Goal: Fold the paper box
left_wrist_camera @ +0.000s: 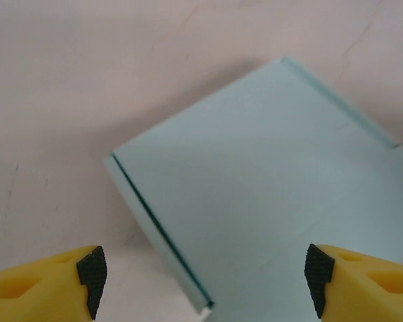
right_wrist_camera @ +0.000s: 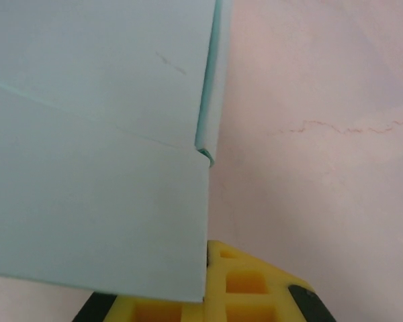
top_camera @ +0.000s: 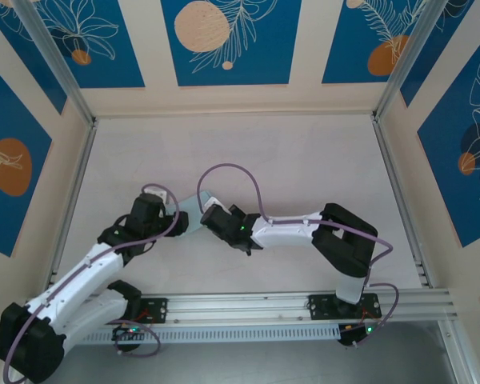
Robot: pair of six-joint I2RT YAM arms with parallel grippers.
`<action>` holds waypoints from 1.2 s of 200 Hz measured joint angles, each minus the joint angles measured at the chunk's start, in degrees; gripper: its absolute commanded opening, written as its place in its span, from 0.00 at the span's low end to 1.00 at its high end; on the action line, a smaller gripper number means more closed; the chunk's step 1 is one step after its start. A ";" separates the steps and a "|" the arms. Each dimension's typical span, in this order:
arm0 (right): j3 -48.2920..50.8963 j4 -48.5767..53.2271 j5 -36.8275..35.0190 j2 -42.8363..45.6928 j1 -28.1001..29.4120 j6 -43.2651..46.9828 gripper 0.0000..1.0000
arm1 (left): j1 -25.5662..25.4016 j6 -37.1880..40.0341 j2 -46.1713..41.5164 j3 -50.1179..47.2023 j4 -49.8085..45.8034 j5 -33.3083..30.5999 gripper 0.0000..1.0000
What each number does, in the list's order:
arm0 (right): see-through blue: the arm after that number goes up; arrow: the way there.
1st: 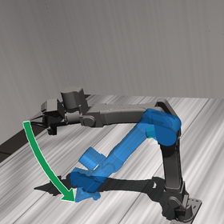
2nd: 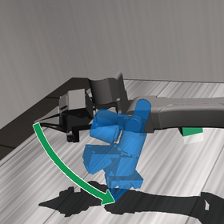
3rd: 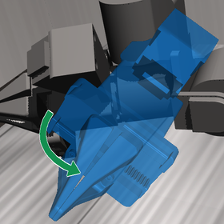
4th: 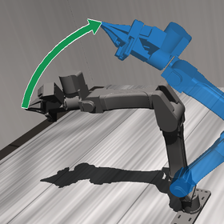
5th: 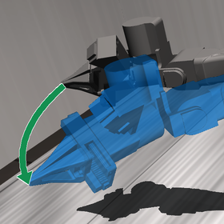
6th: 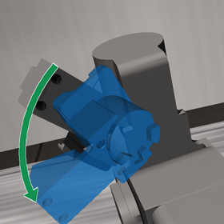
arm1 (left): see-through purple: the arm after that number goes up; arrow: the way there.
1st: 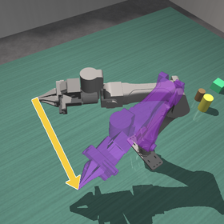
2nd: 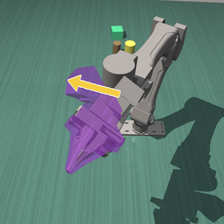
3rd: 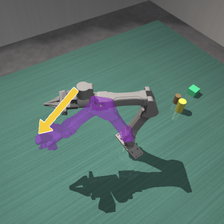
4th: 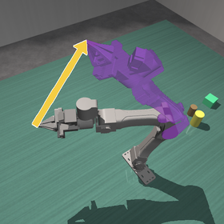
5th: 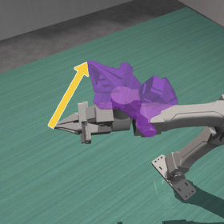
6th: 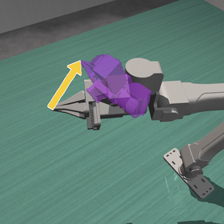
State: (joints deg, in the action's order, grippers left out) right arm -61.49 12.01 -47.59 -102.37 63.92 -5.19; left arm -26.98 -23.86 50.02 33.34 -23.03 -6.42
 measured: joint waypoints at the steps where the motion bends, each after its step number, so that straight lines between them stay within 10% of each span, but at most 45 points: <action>1: -0.20 0.48 0.02 0.15 0.02 -0.20 0.00 | 0.00 0.02 -0.02 0.22 -0.13 0.02 0.80; 115: -20.70 53.55 24.96 10.21 -7.69 -15.04 0.00 | 5.05 5.03 6.34 18.78 -5.92 10.34 0.82; 192: -20.68 63.10 43.15 15.17 -23.82 -15.58 0.00 | 7.23 15.54 12.37 14.03 13.88 43.25 0.88; 240: -23.76 66.51 47.43 9.05 -29.94 -12.76 0.00 | 5.11 21.73 13.07 11.47 20.44 52.98 0.91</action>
State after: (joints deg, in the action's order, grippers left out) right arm -85.25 78.52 -0.16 -93.32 33.98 -17.96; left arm -21.87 -2.13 63.09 44.82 -2.59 46.57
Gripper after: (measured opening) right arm 0.060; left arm 0.909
